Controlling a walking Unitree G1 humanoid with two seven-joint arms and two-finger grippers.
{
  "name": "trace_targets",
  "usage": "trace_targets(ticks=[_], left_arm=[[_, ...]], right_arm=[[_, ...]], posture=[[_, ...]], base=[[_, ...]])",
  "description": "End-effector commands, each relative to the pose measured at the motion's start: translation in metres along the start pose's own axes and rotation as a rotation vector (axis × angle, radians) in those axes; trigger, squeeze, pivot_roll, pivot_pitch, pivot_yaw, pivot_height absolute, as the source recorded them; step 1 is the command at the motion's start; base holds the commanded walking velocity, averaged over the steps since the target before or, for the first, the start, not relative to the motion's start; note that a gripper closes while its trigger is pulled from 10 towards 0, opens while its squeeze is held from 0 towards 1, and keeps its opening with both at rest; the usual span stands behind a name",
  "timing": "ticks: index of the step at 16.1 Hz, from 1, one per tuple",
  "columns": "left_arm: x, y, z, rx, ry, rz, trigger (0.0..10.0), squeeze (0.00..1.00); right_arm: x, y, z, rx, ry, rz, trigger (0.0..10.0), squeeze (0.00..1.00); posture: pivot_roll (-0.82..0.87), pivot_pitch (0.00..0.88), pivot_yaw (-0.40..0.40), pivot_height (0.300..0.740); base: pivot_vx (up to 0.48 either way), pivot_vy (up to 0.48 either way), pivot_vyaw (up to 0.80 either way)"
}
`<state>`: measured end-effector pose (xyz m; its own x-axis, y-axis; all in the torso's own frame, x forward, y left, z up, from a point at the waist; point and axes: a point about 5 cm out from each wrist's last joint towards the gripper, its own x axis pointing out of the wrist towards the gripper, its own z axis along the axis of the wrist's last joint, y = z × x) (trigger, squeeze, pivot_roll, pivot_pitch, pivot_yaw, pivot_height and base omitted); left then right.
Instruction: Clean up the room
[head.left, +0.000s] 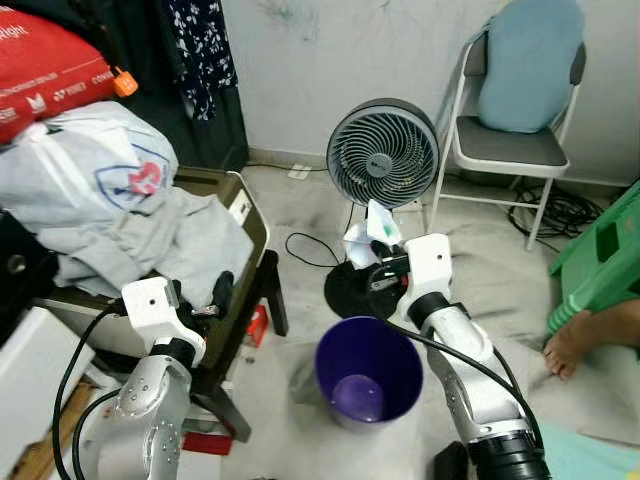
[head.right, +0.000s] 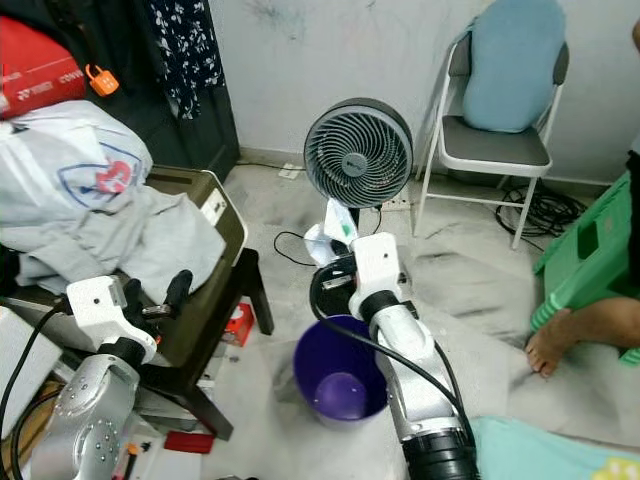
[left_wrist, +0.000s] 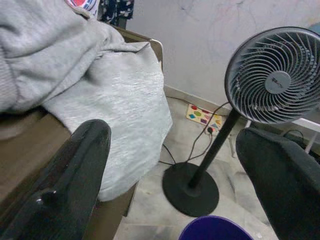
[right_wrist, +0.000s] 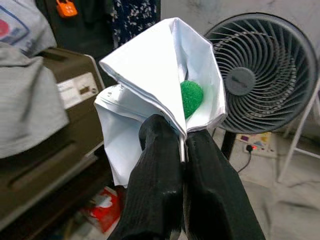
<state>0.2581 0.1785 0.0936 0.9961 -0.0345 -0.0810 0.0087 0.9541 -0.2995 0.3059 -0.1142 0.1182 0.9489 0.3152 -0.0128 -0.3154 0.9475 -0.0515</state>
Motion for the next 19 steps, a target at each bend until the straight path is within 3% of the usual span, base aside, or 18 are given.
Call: trace_targets(ticks=[1,4,16,19], left_arm=[[0.0,0.001,0.001,0.008,-0.001,-0.008,10.0,0.0],[0.0,0.001,0.001,0.011,-0.001,-0.012,10.0,0.0],[0.0,-0.009,0.004,-0.04,-0.035,-0.089,10.0,0.0],[-0.001,-0.01,0.005,-0.047,-0.044,-0.103,10.0,0.0]], right_arm=[[0.001,0.0,0.0,-0.004,-0.002,-0.004,10.0,0.0],[0.001,-0.001,-0.001,-0.005,-0.001,-0.007,10.0,0.0],[0.002,-0.002,-0.003,0.01,0.009,-0.014,10.0,0.0],[0.002,-0.002,-0.003,0.01,0.011,-0.015,10.0,0.0]], posture=[[-0.19,0.03,0.036,0.74],[-0.19,0.026,0.038,0.74],[-0.19,0.023,0.034,0.74],[-0.19,0.025,0.034,0.74]], base=[[0.0,0.446,0.0],[0.0,0.381,0.0],[0.0,0.0,0.0],[0.284,0.0,-0.14]])
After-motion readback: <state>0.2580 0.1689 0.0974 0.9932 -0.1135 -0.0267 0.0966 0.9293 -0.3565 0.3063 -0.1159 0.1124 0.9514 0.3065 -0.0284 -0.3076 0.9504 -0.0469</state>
